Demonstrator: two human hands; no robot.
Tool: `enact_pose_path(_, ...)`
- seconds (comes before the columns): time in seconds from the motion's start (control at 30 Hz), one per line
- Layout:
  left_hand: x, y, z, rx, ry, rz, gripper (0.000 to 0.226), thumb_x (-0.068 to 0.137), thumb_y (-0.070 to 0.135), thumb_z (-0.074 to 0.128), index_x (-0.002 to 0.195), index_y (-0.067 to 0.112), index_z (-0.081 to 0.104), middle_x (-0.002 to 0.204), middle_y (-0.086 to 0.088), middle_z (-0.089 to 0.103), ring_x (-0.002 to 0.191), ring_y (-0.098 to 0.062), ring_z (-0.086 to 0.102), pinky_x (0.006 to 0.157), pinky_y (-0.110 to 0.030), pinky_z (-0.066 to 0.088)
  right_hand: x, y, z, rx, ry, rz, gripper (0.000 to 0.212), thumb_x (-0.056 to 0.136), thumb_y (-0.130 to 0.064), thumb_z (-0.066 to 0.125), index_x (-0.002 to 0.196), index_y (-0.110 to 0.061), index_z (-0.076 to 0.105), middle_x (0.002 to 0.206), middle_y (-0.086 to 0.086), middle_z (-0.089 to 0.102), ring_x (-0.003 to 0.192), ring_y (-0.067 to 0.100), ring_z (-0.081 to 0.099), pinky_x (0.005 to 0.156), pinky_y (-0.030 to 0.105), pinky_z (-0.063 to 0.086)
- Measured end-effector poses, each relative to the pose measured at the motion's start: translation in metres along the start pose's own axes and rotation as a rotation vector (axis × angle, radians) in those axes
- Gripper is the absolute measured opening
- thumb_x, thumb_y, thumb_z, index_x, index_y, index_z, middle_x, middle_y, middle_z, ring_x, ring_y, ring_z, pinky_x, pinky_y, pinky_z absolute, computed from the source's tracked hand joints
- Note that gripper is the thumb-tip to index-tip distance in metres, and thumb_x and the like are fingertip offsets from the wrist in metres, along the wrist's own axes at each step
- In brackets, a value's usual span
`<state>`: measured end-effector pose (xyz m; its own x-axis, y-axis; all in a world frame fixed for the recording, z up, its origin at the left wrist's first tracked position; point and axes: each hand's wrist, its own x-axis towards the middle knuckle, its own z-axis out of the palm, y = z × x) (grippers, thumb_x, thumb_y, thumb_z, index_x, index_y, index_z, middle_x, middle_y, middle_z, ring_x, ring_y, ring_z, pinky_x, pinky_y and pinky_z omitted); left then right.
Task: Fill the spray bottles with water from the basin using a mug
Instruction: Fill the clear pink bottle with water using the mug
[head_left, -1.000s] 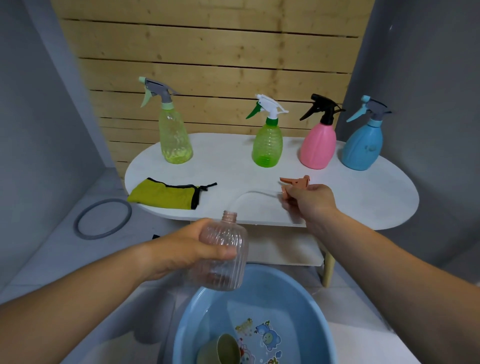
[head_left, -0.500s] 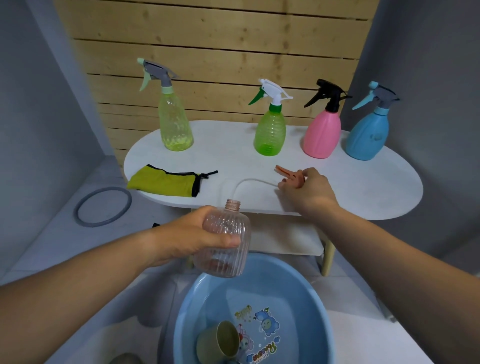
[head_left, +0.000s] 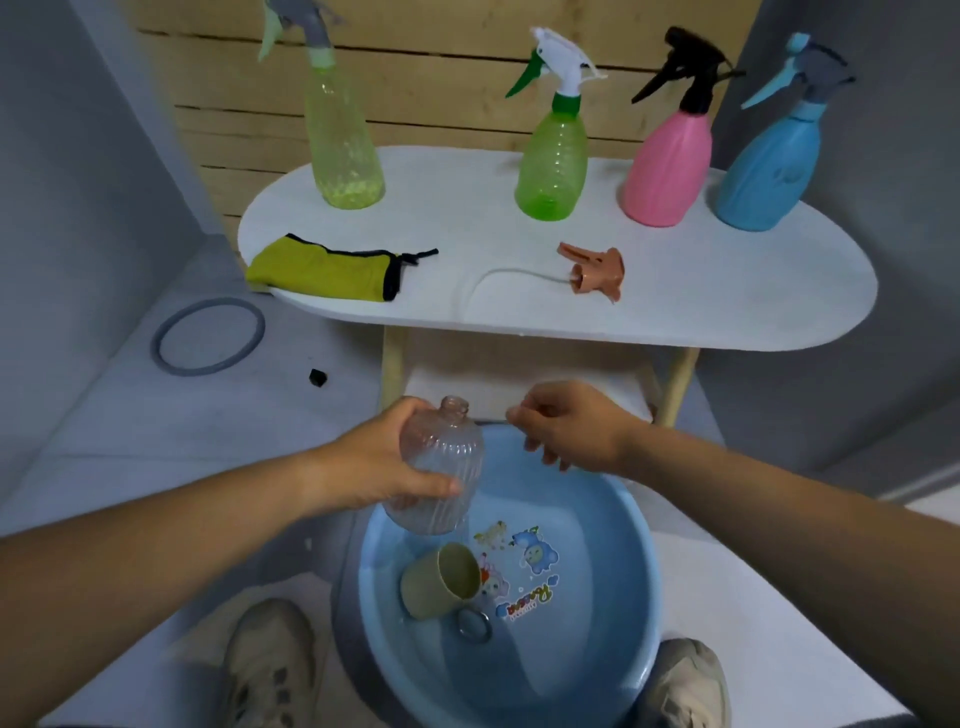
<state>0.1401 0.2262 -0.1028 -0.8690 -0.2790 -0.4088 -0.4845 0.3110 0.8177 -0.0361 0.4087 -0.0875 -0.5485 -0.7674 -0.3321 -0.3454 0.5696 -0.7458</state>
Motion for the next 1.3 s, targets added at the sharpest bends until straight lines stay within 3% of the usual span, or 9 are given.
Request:
enact_pose_path(0.1,0.007,-0.030,0.016,0.013,0.044,-0.042,0.080,0.068,0.030,0.095,0.130,0.032,0.044,0.120,0.015,0.060,0.107,0.003,0.059,0.082,-0.008,0.050,0.015,0.049,0.042,-0.007,-0.178,0.254,0.032,0.100,-0.041,0.051,0.096,-0.010,0.060,0.088,0.009,0.067,0.064,0.021,0.060,0.053,0.029,0.054)
enact_pose_path(0.23,0.012,-0.071,0.041,-0.088,0.109,-0.110,0.085,0.067,0.029,0.096,0.134,0.030,0.044,0.123,0.010,0.062,0.115,-0.006,0.061,0.092,-0.017,0.052,0.016,0.106,0.108,0.188,-0.187,0.583,0.029,0.102,-0.038,0.047,0.104,-0.010,0.052,0.081,0.010,0.057,0.058,0.022,0.051,0.057,0.030,0.048)
enact_pose_path(0.33,0.012,-0.092,0.055,-0.065,0.067,-0.155,0.091,0.063,0.038,0.098,0.136,0.029,0.043,0.127,0.007,0.061,0.119,-0.012,0.061,0.102,-0.029,0.052,0.010,0.130,0.147,0.250,-0.244,0.671,0.027,0.102,-0.040,0.045,0.104,-0.015,0.053,0.082,0.005,0.059,0.064,0.021,0.061,0.058,0.028,0.047)
enact_pose_path(0.5,0.011,-0.111,0.064,0.070,-0.004,-0.244,0.112,0.046,0.072,0.084,0.141,0.033,0.038,0.133,0.007,0.057,0.124,-0.018,0.058,0.106,-0.043,0.051,0.009,0.152,0.178,0.278,-0.318,0.693,0.035,0.099,-0.049,0.047,0.096,-0.016,0.059,0.090,0.008,0.062,0.073,0.020,0.060,0.063,0.029,0.054)
enact_pose_path(0.63,0.013,-0.118,0.066,0.012,0.010,-0.262,0.110,0.046,0.071,0.086,0.139,0.033,0.040,0.129,0.007,0.060,0.121,-0.018,0.060,0.103,-0.045,0.053,0.006,0.158,0.196,0.386,-0.407,0.731,0.041,0.095,-0.054,0.049,0.091,-0.016,0.064,0.088,0.005,0.064,0.069,0.019,0.061,0.066,0.030,0.055)
enact_pose_path(0.77,0.015,-0.121,0.067,0.050,0.010,-0.272,0.114,0.043,0.074,0.084,0.140,0.033,0.039,0.128,0.007,0.061,0.120,-0.018,0.060,0.104,-0.044,0.053,0.007,0.162,0.210,0.545,-0.518,0.802,0.052,0.095,-0.060,0.045,0.105,-0.011,0.060,0.107,0.013,0.060,0.080,0.031,0.062,0.069,0.040,0.057)
enact_pose_path(0.87,0.014,-0.124,0.066,0.063,0.027,-0.279,0.120,0.040,0.076,0.082,0.142,0.032,0.037,0.129,0.006,0.061,0.121,-0.018,0.060,0.106,-0.044,0.051,0.006,0.161,0.220,0.722,-0.564,0.857,0.043,0.097,-0.048,0.050,0.112,-0.009,0.057,0.111,0.019,0.060,0.086,0.036,0.063,0.077,0.047,0.058)
enact_pose_path(1.03,0.014,-0.126,0.060,0.013,0.053,-0.277,0.117,0.039,0.074,0.085,0.139,0.035,0.039,0.126,0.010,0.062,0.119,-0.017,0.061,0.106,-0.044,0.051,0.005,0.156,0.228,0.769,-0.517,0.823,0.024,0.095,-0.030,0.051,0.102,-0.009,0.061,0.095,0.016,0.062,0.073,0.033,0.063,0.076,0.047,0.058)
enact_pose_path(1.3,0.020,-0.124,0.060,-0.016,0.071,-0.250,0.114,0.041,0.073,0.086,0.139,0.038,0.040,0.127,0.013,0.062,0.119,-0.012,0.062,0.106,-0.042,0.051,0.011,0.158,0.190,0.614,-0.264,0.745,0.024,0.088,-0.038,0.059,0.092,-0.015,0.064,0.077,0.007,0.067,0.071,0.022,0.063,0.068,0.039,0.058)
